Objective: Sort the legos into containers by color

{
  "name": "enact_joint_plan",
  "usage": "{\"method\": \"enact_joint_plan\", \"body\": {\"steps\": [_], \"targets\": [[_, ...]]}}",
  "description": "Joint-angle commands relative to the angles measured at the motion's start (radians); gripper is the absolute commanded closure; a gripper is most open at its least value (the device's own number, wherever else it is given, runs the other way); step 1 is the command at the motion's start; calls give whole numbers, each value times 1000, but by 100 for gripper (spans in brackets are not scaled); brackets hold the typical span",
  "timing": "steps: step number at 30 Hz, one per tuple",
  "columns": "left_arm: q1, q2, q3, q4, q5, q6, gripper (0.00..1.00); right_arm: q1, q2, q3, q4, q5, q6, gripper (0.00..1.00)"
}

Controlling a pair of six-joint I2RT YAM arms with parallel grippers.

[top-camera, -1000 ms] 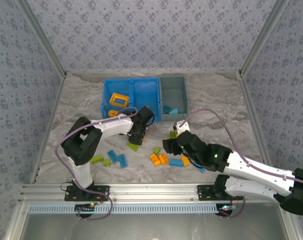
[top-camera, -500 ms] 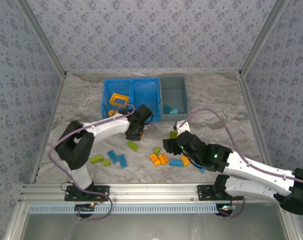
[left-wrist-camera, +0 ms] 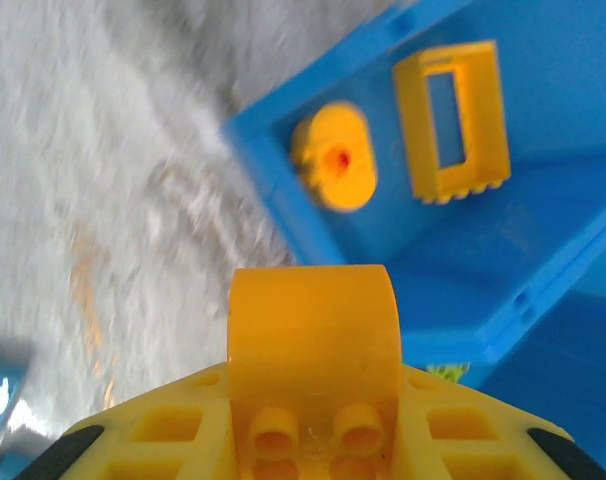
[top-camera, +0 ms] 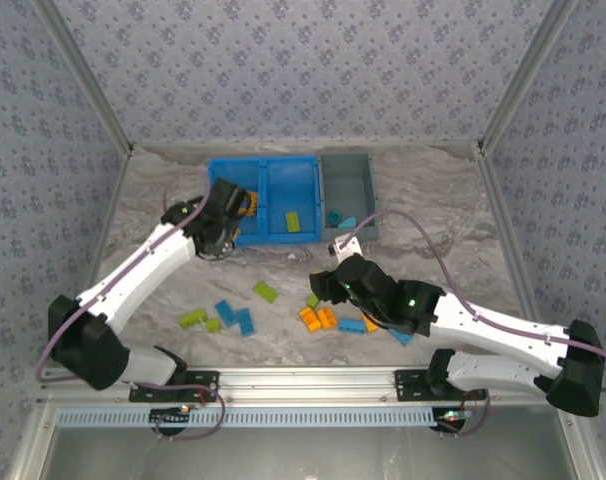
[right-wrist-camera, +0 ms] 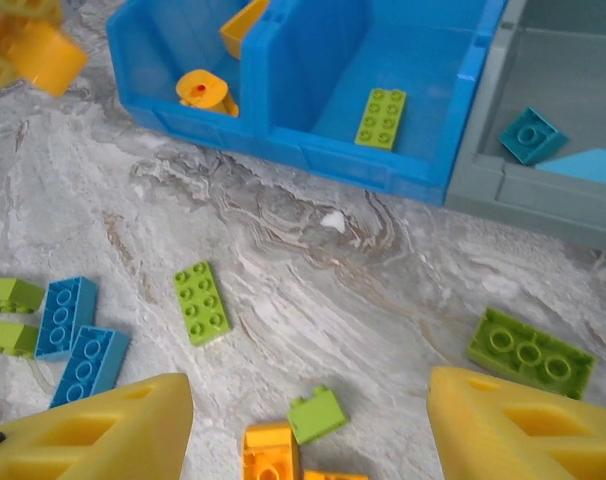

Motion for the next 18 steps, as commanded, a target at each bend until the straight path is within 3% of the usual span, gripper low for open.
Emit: {"method": "enact_joint_plan", "body": {"steps": [1, 6, 18], "targets": [[90, 98, 76, 42, 95, 363, 73, 8, 51, 73, 56, -22, -34, 34], [150, 244, 192, 53, 151, 464, 73, 10, 110, 117, 85, -29, -34, 34], [159, 536, 320, 91, 217, 436, 73, 29, 138, 143, 125, -31, -8, 33]]}}
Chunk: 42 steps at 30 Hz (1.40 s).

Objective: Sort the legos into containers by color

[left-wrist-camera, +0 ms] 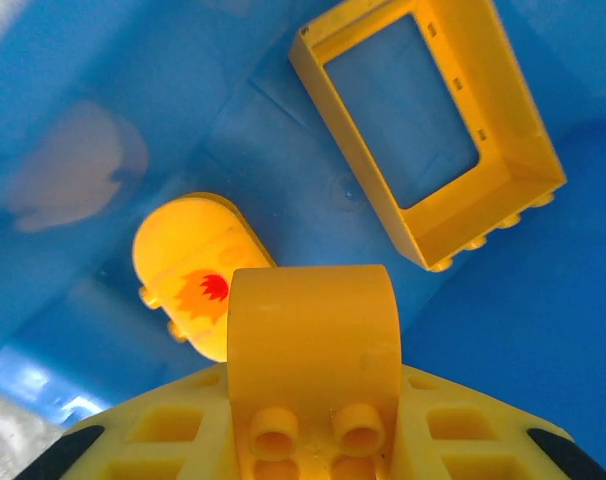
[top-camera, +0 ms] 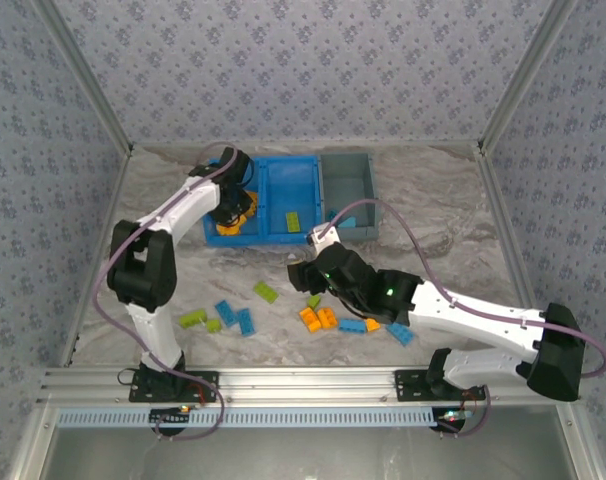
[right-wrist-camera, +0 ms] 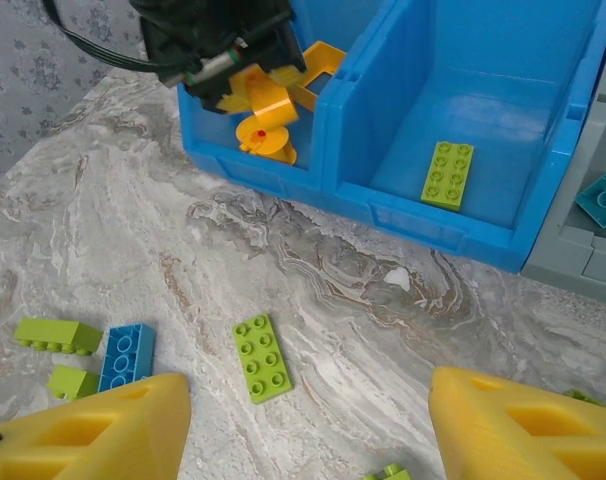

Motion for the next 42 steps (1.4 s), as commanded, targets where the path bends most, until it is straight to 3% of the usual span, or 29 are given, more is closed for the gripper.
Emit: {"method": "enact_joint_plan", "body": {"steps": [1, 10, 15, 18, 22, 26, 29, 33, 38, 42], "targets": [[3, 44, 37, 7, 31, 11, 73, 25, 7, 43, 44, -2, -3, 32], [5, 91, 53, 7, 38, 17, 71, 134, 196, 227, 34, 112, -146, 30], [5, 89, 50, 2, 52, 29, 55, 156, 259, 304, 36, 131, -165, 29], [5, 58, 47, -7, 48, 33, 40, 160, 243, 294, 28, 149, -158, 28], [3, -7, 42, -22, 34, 36, 34, 161, 168, 230, 4, 201, -127, 28], [3, -102, 32, -44, 7, 36, 33, 157, 63, 167, -124, 342, 23, 29], [0, -209, 10, -81, -61, 40, 31, 125, 6, 168, -492, 470, 374, 28], [-44, -389, -56, -61, -98, 123, 28, 49, -50, 132, -916, 403, 763, 29], [-252, -617, -213, 106, 61, 408, 23, -104, -145, -38, -983, 96, 755, 29], [-474, -739, -337, 215, 106, 518, 20, -133, -147, -131, -1018, -27, 752, 26]]}}
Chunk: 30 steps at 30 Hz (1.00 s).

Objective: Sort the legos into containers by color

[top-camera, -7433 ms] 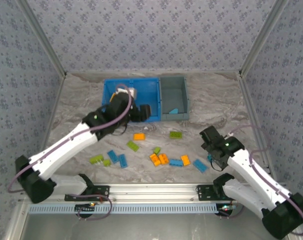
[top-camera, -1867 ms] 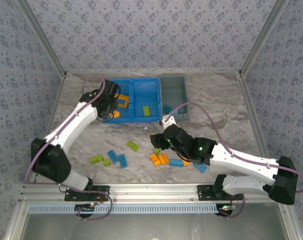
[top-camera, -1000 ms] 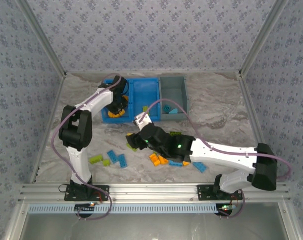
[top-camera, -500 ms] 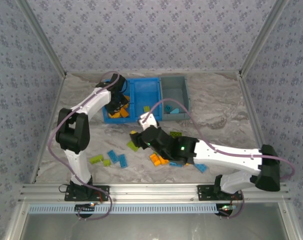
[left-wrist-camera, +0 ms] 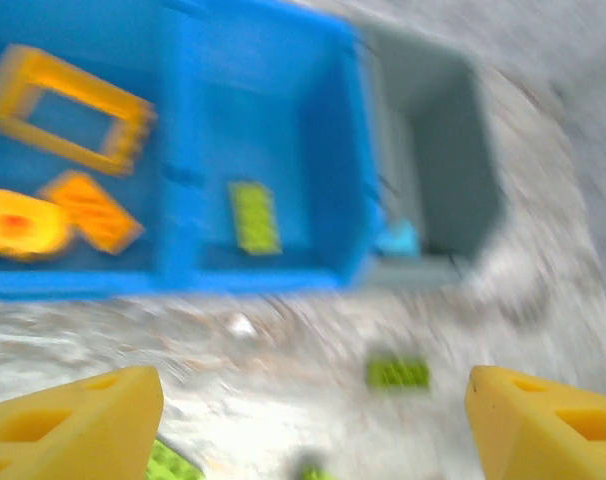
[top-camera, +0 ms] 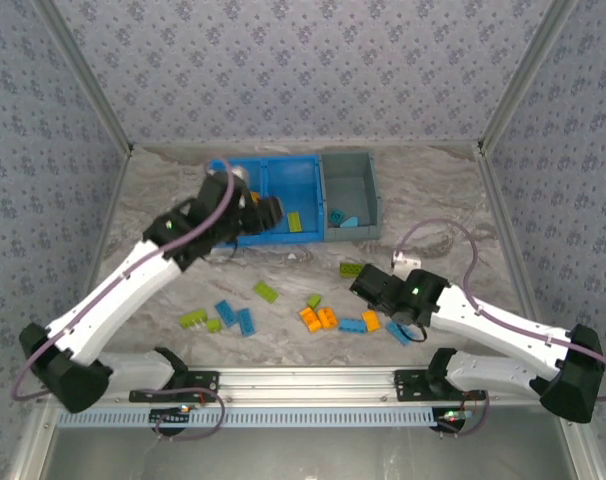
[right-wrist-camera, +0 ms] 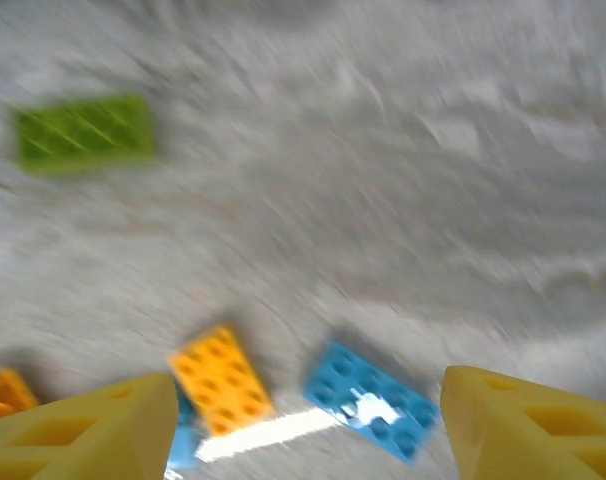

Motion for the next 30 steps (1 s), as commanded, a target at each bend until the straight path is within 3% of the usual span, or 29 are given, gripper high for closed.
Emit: {"method": "enact_joint_plan", "body": {"steps": [1, 5, 10, 18, 30], "targets": [[-145, -57, -83, 88, 73, 177, 20, -3, 4, -62, -119, -163, 70, 26], [-333, -102, -162, 132, 67, 218, 21, 1, 35, -139, -81, -225, 67, 24], [-435, -135, -257, 211, 48, 180, 21, -48, 137, -160, -4, -242, -3, 22], [-448, -122, -242, 207, 31, 180, 20, -114, 205, -178, 62, -256, -71, 23], [-448, -89, -191, 223, 29, 190, 19, -370, 286, -126, 150, -329, -263, 30]]}}
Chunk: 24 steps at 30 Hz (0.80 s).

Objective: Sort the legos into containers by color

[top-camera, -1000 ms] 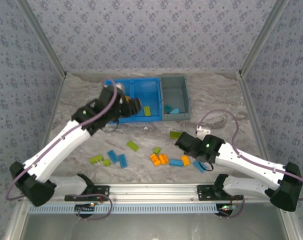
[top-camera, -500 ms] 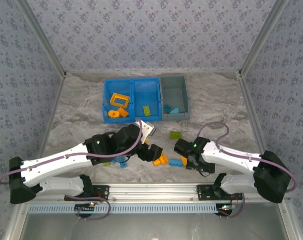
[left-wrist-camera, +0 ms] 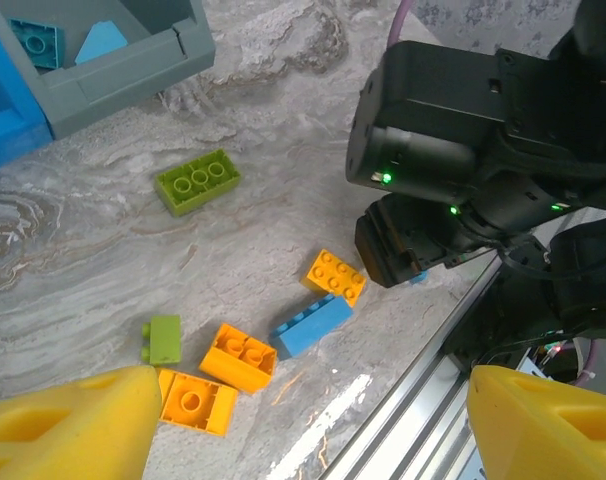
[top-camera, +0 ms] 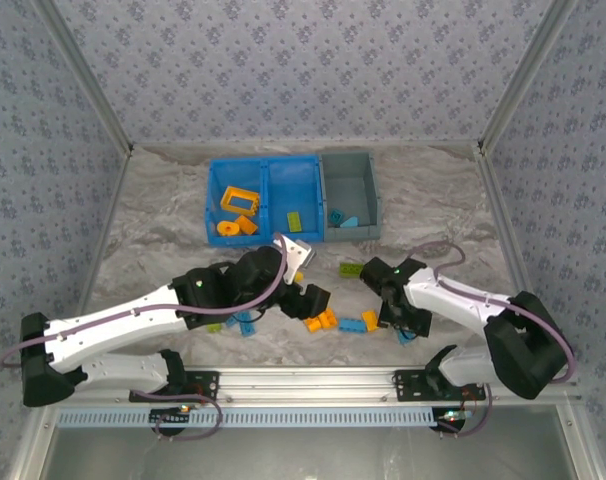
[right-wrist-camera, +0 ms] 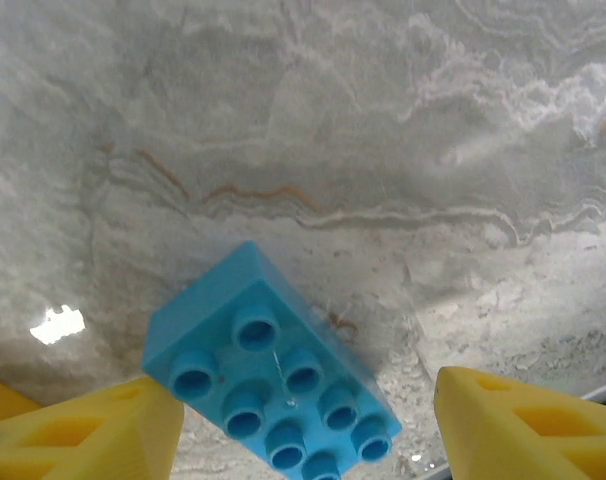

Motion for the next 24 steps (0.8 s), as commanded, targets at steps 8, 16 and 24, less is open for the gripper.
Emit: {"method": "enact_joint_plan", "body": {"steps": [8, 16, 24], "targets": [[-5, 8, 48, 35, -13, 11, 19, -179, -25, -12, 103, -124, -100, 36], [-14, -7, 3, 80, 47, -15, 19, -167, -86, -35, 90, -151, -52, 36], [-55, -13, -45, 117, 58, -46, 19, -130, 24, -12, 123, -172, -80, 42]]}}
